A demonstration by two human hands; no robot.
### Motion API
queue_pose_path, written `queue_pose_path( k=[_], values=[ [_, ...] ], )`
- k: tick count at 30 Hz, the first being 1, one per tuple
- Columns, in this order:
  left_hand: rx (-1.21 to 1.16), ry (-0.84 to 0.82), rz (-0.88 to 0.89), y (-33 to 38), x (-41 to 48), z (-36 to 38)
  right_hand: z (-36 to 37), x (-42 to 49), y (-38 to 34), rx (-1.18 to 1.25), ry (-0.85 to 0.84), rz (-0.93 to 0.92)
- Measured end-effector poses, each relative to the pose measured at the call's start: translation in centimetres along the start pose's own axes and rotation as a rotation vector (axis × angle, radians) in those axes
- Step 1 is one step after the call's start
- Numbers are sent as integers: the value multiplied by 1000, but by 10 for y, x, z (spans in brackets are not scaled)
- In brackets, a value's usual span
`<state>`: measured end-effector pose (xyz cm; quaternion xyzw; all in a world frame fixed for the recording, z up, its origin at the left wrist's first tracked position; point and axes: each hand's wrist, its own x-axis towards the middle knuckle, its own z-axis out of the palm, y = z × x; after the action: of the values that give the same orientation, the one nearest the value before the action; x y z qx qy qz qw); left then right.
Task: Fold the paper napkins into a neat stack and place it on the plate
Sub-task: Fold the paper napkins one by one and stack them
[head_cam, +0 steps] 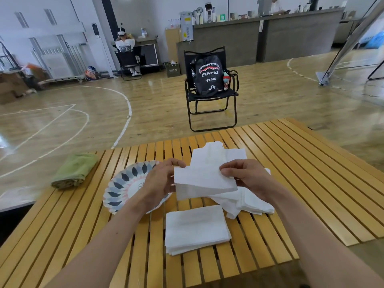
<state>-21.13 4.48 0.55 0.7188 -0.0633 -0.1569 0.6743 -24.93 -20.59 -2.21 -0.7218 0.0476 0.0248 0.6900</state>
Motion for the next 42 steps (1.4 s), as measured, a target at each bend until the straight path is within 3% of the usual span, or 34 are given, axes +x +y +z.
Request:
queue_pose_path(
  k=[3, 7, 13, 17, 25, 28, 30, 33, 38, 42],
  values=[
    [-25, 94, -120, -12, -8, -12, 3, -4, 3, -127, -21, 22],
    [299, 130, -83, -30, -21, -23, 13, -10, 5, -256, -106, 128],
    [357, 172, -201, -47, -39, -29, 30, -16, 12, -513, -215, 249],
    [534, 233, -222, -67, -44, -27, 37, -15, 19, -699, -207, 239],
    [790, 235, -199, -80, -33, -27, 41, -10, 26, -826, -211, 276],
    [737, 237, -143, -78, -24, -30, 35, -7, 23, -820, -151, 238],
    [672, 262, -58, -75, -17, -30, 24, 3, 25, -782, 42, 126],
    [580, 271, 70, -74, -7, -25, 9, 22, 36, -917, 309, -1],
    [426, 282, 84, -74, 10, -19, 6, 43, 58, -1096, 297, 41],
    [351, 258, 77, -75, 23, -12, 7, 51, 58, -1062, 287, 55]
  ],
)
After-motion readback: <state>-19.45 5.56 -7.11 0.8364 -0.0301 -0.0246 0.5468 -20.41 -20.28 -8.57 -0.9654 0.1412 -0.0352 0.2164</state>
